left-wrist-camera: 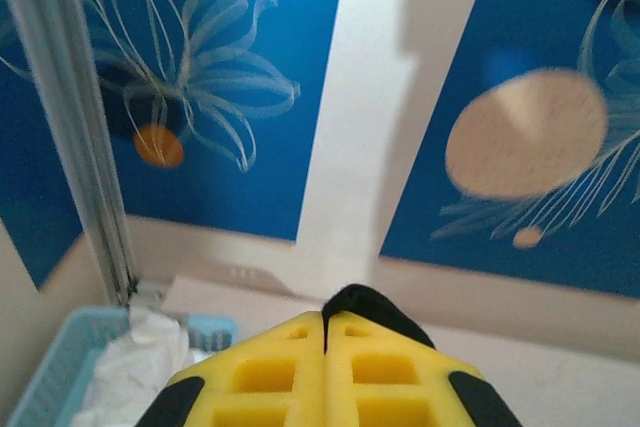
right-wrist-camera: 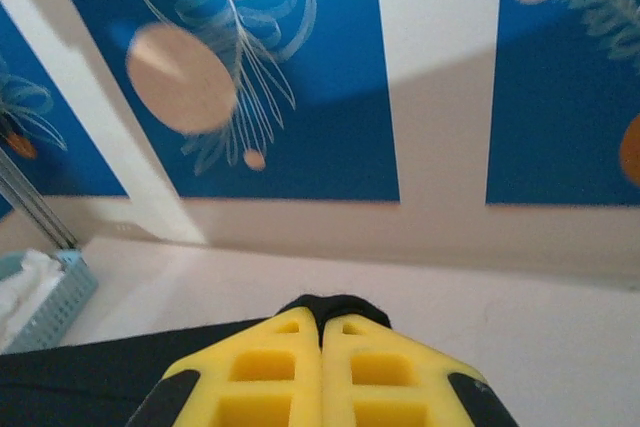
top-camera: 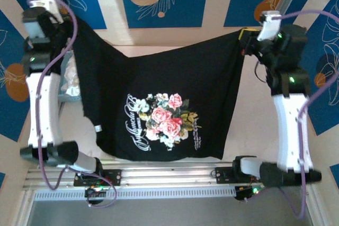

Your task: Fold the inside-out t-shirt

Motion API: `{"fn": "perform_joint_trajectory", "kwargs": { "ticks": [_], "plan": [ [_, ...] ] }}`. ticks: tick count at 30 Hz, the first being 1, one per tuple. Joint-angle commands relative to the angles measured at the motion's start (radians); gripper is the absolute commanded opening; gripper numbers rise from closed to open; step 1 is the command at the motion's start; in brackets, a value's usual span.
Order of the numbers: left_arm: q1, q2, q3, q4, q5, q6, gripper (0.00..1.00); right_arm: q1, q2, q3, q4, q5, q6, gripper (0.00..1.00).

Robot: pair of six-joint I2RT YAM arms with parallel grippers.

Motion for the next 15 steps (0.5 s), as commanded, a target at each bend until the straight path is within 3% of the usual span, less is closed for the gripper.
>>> {"fn": "perform_joint_trajectory", "kwargs": {
  "ticks": [1, 7, 15],
  "plan": [
    [-0.014, 0.012, 0.132, 0.055, -0.01, 0.012, 0.0, -0.008, 0.079, 0.08, 0.076, -0.028, -0.011, 0.0],
    [-0.014, 0.005, 0.251, 0.058, 0.026, -0.019, 0.0, -0.018, 0.116, 0.181, 0.05, -0.039, -0.021, 0.0],
    [-0.014, -0.223, 0.223, 0.087, 0.065, -0.054, 0.0, -0.045, -0.093, 0.152, 0.0, -0.03, -0.038, 0.0]
  ]
}}
